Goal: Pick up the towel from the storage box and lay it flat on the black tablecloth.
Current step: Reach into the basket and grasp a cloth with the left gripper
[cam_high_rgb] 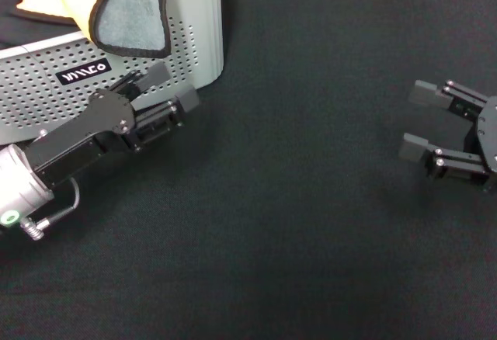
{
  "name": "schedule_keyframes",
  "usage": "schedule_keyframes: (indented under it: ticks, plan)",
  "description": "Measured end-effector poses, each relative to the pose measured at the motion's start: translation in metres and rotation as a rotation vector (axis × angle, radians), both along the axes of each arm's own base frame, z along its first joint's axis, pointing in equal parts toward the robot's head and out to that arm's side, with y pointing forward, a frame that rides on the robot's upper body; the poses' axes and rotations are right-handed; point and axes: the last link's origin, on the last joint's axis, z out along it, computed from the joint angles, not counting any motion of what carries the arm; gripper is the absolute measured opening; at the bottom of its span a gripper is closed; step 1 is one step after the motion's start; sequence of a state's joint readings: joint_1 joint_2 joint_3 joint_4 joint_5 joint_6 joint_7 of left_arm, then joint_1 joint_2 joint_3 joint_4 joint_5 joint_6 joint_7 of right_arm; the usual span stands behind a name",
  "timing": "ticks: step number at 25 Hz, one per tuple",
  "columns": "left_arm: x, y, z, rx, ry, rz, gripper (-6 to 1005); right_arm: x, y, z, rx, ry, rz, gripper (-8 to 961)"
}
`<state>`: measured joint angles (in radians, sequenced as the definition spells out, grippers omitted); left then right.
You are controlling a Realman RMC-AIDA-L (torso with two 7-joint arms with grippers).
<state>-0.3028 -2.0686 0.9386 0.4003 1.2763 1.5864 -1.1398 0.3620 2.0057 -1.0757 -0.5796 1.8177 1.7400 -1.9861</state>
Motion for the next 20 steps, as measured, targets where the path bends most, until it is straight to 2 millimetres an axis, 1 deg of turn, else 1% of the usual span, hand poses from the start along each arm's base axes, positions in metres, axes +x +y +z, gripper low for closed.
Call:
schedule_keyframes:
  ticks: [4, 9, 16, 20]
  plan:
    - [-0.011, 0.003, -0.006, 0.016, -0.017, 0.107, 843, 0.001, 0.001, 0.001, 0.006, 0.004, -0.009, 869]
    - [-0.01, 0.0, -0.011, 0.038, -0.047, 0.127, 843, 0.0, 0.003, 0.001, 0.005, 0.002, -0.003, 869]
    - [-0.017, -0.004, -0.016, 0.065, -0.108, 0.201, 842, 0.0, 0.003, -0.001, -0.001, -0.007, -0.004, 869]
    - [-0.014, -0.009, -0.018, 0.112, -0.071, 0.15, 842, 0.0, 0.003, -0.001, -0.002, -0.008, -0.004, 869]
